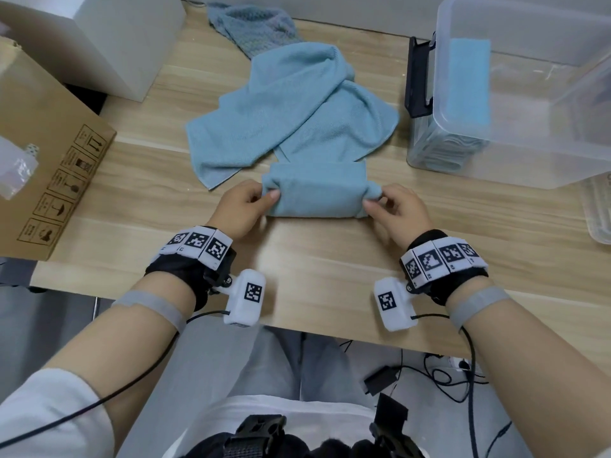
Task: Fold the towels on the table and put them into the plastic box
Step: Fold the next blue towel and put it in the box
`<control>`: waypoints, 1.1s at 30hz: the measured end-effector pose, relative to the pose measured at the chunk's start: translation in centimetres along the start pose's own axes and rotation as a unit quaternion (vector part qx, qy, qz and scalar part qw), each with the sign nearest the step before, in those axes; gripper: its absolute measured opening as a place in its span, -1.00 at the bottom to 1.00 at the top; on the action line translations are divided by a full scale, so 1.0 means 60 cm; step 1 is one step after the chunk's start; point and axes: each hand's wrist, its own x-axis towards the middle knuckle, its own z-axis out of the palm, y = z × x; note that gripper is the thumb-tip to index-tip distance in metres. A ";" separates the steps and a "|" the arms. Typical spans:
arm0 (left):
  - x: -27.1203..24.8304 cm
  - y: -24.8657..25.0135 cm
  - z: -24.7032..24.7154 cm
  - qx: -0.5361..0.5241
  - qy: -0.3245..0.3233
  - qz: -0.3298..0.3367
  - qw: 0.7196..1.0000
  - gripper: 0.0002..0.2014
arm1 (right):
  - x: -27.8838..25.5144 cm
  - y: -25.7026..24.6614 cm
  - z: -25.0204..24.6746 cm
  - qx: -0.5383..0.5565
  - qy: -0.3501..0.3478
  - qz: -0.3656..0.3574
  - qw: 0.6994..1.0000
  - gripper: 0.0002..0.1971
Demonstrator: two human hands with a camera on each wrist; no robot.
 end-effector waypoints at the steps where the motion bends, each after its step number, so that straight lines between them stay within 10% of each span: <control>1: 0.005 0.005 0.001 0.025 0.023 -0.014 0.999 -0.56 | 0.009 -0.004 0.003 -0.002 0.009 0.019 1.000 -0.59; 14: 0.048 0.065 -0.006 -0.171 0.005 -0.139 0.975 -0.52 | 0.084 -0.042 0.015 -0.093 -0.002 0.204 0.975 -0.75; 26: 0.075 0.344 -0.117 -0.200 -0.130 0.179 0.955 -0.65 | 0.071 -0.155 -0.176 0.046 0.105 0.091 0.989 0.04; 33: 0.086 0.480 -0.077 -0.254 -0.213 0.268 0.905 -0.60 | 0.069 -0.182 -0.292 0.252 0.014 -0.035 0.967 -0.26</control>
